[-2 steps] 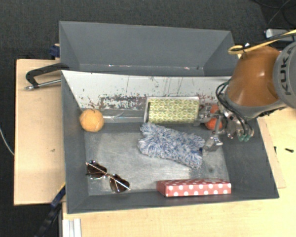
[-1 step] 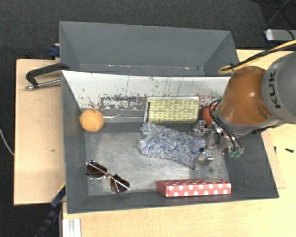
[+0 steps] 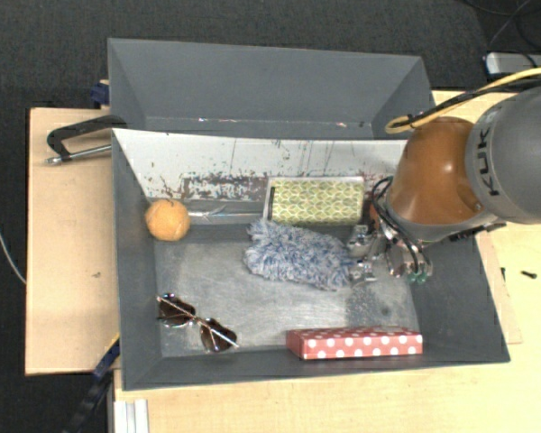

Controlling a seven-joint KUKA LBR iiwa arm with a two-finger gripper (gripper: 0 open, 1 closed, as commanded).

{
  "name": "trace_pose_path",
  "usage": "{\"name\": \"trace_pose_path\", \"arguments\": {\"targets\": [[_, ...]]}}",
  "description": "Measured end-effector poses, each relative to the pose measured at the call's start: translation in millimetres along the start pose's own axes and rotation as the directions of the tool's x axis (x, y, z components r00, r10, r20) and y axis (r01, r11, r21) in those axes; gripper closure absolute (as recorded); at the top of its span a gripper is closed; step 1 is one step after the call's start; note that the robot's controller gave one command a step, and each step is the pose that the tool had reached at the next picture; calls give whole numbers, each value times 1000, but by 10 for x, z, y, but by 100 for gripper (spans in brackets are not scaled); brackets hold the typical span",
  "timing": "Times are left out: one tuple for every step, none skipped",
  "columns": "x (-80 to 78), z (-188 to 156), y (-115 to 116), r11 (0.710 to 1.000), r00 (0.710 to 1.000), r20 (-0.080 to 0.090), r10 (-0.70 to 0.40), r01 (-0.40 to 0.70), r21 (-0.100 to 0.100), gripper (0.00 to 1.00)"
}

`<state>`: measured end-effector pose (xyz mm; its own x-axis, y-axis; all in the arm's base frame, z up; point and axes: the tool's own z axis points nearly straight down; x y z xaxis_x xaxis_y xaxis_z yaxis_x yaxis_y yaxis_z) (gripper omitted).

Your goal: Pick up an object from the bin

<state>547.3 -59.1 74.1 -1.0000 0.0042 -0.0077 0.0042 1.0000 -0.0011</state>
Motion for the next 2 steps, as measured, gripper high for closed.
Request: {"name": "trace_pose_path", "arguments": {"targets": [[0,0,0,1000,1000,0,0,0,0,100],[-18,-1961,-21,996,996,7,-92,92,1,100]]}}
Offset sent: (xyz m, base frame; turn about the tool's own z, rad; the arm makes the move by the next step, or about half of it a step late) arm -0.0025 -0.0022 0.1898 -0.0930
